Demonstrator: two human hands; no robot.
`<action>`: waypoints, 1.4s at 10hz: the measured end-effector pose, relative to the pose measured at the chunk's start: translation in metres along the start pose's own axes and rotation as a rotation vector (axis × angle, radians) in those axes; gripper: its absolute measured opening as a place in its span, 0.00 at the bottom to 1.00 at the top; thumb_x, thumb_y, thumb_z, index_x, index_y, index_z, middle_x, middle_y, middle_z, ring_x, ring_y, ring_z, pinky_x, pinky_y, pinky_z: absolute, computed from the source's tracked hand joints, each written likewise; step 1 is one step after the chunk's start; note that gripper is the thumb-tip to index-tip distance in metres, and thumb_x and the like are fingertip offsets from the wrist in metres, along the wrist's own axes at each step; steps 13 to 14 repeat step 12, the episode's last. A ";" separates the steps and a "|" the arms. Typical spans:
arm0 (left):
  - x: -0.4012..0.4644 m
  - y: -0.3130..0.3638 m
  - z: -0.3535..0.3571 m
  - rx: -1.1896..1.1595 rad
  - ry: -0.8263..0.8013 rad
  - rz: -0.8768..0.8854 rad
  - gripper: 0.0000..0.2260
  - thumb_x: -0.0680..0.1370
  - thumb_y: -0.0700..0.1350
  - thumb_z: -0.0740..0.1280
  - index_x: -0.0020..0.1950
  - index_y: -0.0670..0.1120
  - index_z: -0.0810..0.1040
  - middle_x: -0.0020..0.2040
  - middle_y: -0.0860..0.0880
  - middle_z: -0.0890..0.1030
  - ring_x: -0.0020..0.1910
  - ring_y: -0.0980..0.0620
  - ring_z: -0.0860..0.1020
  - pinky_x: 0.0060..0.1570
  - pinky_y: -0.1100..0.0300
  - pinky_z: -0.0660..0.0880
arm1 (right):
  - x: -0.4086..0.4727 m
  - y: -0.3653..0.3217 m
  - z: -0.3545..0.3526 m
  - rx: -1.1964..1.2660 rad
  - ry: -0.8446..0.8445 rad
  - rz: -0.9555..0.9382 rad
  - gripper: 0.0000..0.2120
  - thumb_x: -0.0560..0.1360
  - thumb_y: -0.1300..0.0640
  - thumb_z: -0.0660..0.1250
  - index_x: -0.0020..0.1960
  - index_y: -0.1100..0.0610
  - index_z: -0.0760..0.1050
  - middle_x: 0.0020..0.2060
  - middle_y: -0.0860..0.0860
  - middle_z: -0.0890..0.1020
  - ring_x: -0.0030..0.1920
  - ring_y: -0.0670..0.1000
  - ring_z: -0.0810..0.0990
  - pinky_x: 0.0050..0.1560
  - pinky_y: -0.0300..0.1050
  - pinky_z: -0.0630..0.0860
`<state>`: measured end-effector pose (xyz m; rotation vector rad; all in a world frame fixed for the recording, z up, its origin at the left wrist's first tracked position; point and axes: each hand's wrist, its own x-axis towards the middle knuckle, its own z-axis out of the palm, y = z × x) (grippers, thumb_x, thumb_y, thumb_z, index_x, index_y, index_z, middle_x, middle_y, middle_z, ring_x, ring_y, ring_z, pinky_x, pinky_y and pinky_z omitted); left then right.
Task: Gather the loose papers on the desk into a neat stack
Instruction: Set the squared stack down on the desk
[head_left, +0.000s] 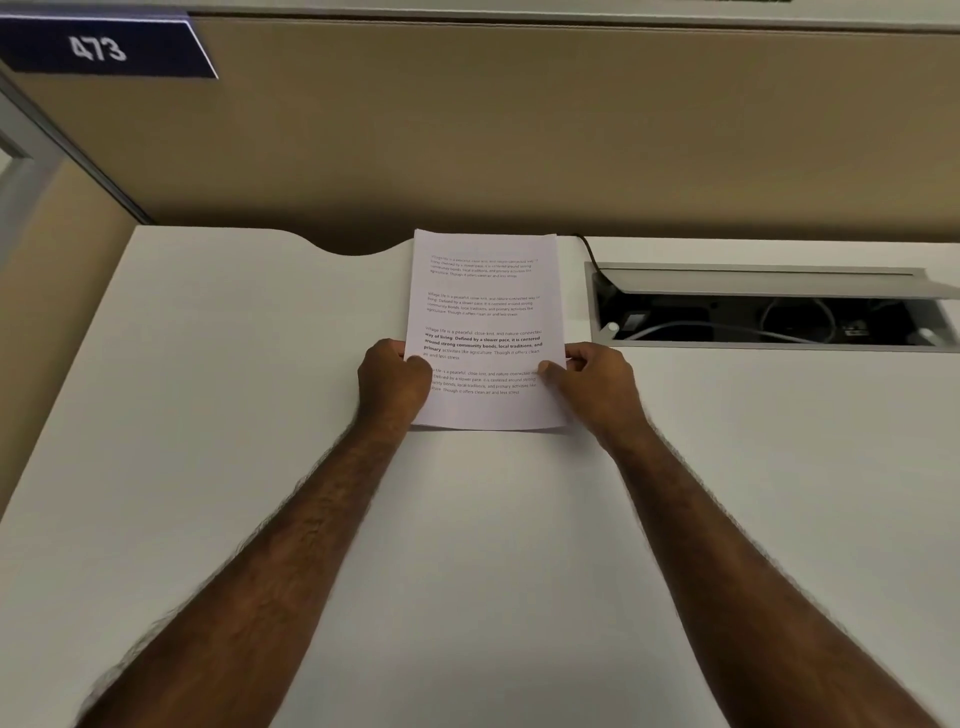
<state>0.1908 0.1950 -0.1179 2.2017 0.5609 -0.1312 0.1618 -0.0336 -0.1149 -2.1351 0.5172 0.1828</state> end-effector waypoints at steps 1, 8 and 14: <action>-0.001 0.001 -0.002 0.001 0.012 0.011 0.11 0.77 0.37 0.63 0.53 0.38 0.83 0.55 0.45 0.86 0.43 0.49 0.79 0.30 0.69 0.68 | -0.001 0.005 0.001 -0.073 0.034 -0.024 0.12 0.77 0.51 0.76 0.42 0.59 0.80 0.35 0.49 0.79 0.38 0.54 0.76 0.40 0.44 0.72; -0.076 0.002 -0.030 0.123 0.132 0.029 0.07 0.73 0.36 0.64 0.35 0.41 0.70 0.31 0.49 0.71 0.34 0.47 0.69 0.33 0.60 0.63 | -0.041 0.025 -0.040 -0.083 0.008 -0.024 0.24 0.78 0.46 0.74 0.69 0.58 0.81 0.58 0.54 0.87 0.55 0.52 0.82 0.57 0.41 0.70; -0.200 0.050 -0.005 0.029 0.257 0.416 0.19 0.79 0.48 0.70 0.68 0.41 0.77 0.63 0.42 0.80 0.62 0.43 0.80 0.59 0.48 0.80 | -0.116 0.023 -0.120 -0.202 0.201 -0.403 0.27 0.81 0.41 0.70 0.71 0.59 0.79 0.67 0.56 0.82 0.69 0.59 0.79 0.70 0.53 0.74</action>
